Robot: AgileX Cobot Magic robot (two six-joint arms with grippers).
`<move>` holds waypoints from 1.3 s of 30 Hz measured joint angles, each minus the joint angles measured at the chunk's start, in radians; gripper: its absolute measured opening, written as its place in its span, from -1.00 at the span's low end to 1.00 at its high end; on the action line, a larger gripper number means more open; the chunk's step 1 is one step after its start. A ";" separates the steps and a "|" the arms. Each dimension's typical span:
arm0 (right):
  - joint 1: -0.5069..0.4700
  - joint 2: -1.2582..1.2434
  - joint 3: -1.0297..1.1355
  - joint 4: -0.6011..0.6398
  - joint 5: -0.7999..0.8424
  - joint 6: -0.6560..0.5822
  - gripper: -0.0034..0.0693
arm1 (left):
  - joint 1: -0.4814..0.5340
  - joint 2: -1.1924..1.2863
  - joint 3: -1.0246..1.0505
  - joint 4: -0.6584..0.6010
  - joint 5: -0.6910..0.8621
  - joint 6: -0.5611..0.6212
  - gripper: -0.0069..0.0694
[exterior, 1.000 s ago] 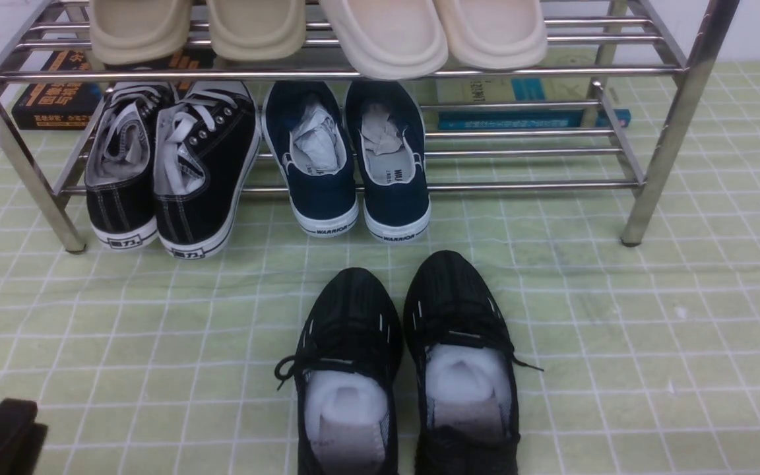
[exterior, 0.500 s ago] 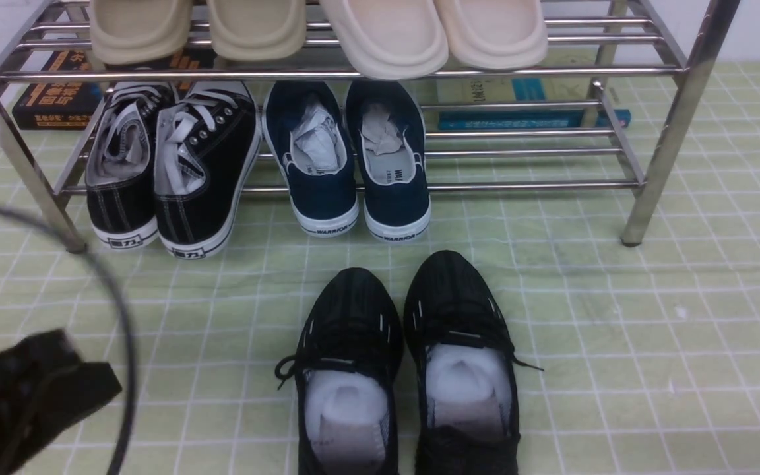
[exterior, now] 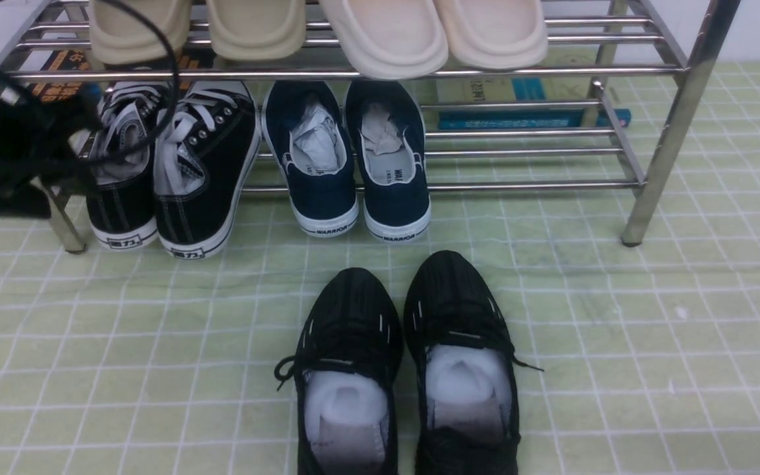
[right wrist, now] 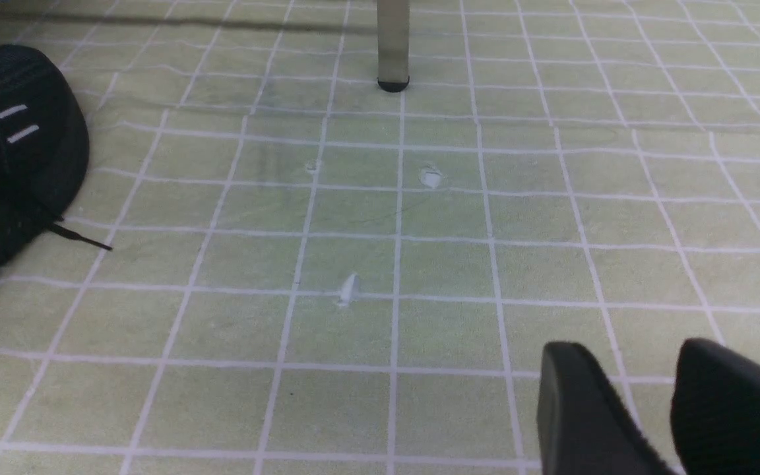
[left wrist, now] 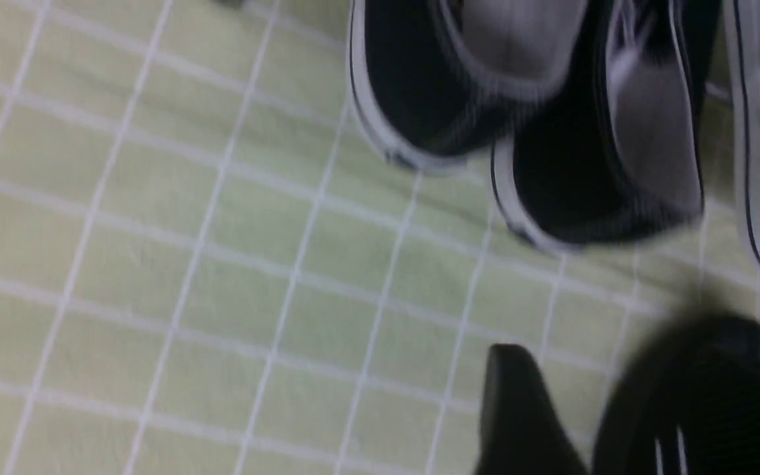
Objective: Take the shoes off the shelf with your hand from the green coffee tablecloth.
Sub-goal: 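Grasp the leftmost shoe on the bottom shelf of the shoe rack with the left gripper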
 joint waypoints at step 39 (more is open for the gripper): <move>0.000 0.000 0.000 0.000 0.000 0.000 -0.26 | 0.000 0.364 -0.088 0.203 -0.326 -0.003 -0.77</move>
